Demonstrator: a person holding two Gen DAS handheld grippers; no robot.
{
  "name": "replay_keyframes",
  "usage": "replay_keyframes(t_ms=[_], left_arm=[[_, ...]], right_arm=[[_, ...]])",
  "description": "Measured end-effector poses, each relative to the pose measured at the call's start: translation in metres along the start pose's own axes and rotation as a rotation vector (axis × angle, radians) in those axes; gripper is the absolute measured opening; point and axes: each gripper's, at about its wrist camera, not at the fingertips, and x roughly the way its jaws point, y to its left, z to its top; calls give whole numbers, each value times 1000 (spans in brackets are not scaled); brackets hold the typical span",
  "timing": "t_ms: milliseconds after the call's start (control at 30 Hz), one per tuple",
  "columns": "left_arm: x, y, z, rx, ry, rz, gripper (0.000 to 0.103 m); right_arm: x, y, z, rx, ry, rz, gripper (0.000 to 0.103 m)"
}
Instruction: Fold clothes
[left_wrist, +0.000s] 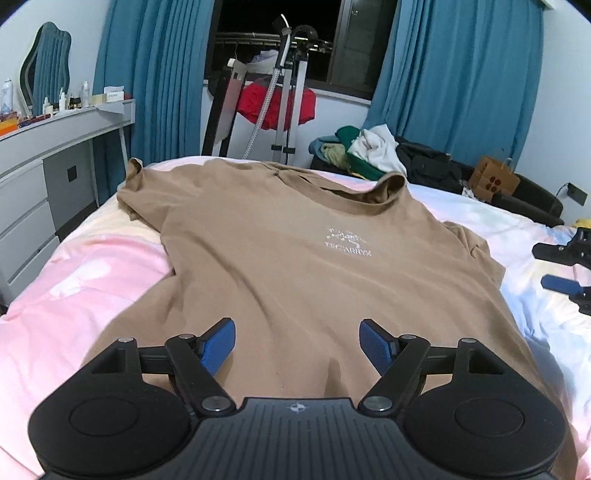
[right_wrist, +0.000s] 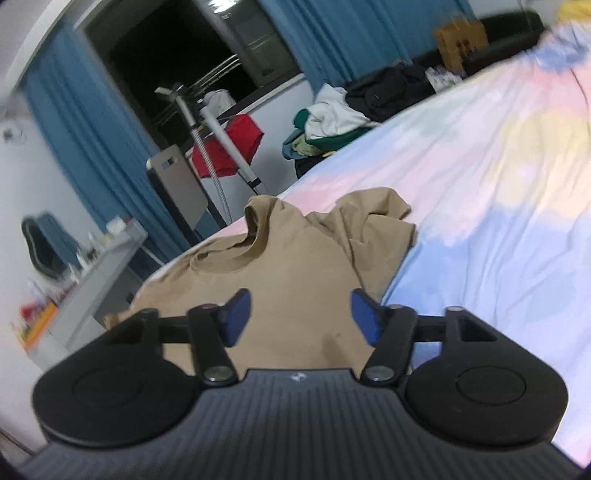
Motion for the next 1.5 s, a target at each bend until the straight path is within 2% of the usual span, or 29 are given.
replay_keyframes(t_ms=[100,233,333,433,533,667,733,767,800,867,1067,1133,1200,1367,1433,1500], left_arm=[[0,-1,-1,-1,1,-3,76],[0,5,1,-31,-5,-10,76],[1,7,3,-70,-4,-28,76],[6,9,6,-112,-2,-47,76],[16,11,8,-137,11,-60,76],[33,11,6,-154,41,-61,76],[42,12,4,-160,59,-56,76],[47,13,4,-164,68,-53,76],[49,14,4,-168,69,-57,76],[53,15,4,-174,70,-63,76],[51,16,5,-166,49,-65,76],[49,16,5,-163,46,-68,76],[47,16,5,-162,46,-73,76],[44,15,3,-158,46,-69,76],[45,15,3,-165,47,-67,76],[46,17,4,-170,47,-62,76]], right_arm=[[2,-30,12,152,5,13,38],[20,-72,33,343,16,9,38],[43,-101,43,424,52,-15,39],[67,-120,39,503,94,15,40],[96,-119,36,491,144,59,40],[131,-106,36,386,137,16,40],[136,-104,36,366,99,9,40],[138,-104,37,358,76,7,36],[139,-104,37,351,53,4,29],[142,-104,38,335,8,-2,6],[96,-113,60,395,-196,-60,5],[84,-120,62,410,-224,-96,5],[80,-130,57,440,-214,-109,5],[97,-169,38,647,-134,-18,11],[104,-176,35,684,-124,15,27],[109,-174,37,656,-126,82,59]])
